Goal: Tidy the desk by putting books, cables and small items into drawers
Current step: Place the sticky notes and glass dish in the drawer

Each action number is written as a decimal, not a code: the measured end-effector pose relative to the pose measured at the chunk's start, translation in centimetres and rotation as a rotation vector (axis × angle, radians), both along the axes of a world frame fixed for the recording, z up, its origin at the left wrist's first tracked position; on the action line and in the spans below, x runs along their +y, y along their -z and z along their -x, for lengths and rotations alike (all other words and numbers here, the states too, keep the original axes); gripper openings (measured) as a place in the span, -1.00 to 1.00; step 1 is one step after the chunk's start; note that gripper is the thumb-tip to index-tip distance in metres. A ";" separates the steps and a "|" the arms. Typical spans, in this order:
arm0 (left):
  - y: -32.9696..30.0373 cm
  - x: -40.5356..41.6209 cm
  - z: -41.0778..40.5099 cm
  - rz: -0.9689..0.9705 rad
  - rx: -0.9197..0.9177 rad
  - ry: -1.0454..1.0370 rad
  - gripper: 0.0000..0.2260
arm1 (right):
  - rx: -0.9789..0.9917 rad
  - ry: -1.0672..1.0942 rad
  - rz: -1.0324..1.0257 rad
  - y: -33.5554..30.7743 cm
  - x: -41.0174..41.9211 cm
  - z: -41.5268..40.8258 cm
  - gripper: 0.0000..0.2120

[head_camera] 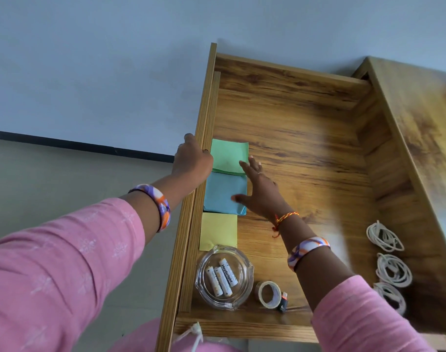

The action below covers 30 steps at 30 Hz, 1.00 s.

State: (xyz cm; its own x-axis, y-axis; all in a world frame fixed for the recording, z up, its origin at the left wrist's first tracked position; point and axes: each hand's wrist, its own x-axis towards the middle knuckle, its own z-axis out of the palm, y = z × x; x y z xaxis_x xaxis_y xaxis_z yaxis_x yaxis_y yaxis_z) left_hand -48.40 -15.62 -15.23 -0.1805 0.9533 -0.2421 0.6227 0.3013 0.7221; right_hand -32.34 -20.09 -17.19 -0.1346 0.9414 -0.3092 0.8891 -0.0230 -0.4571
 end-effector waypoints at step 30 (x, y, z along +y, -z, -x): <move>0.1 0.6 -1.3 0.062 -0.026 -0.016 -0.64 | 0.483 0.008 0.128 -5.3 -8.1 4.4 -0.31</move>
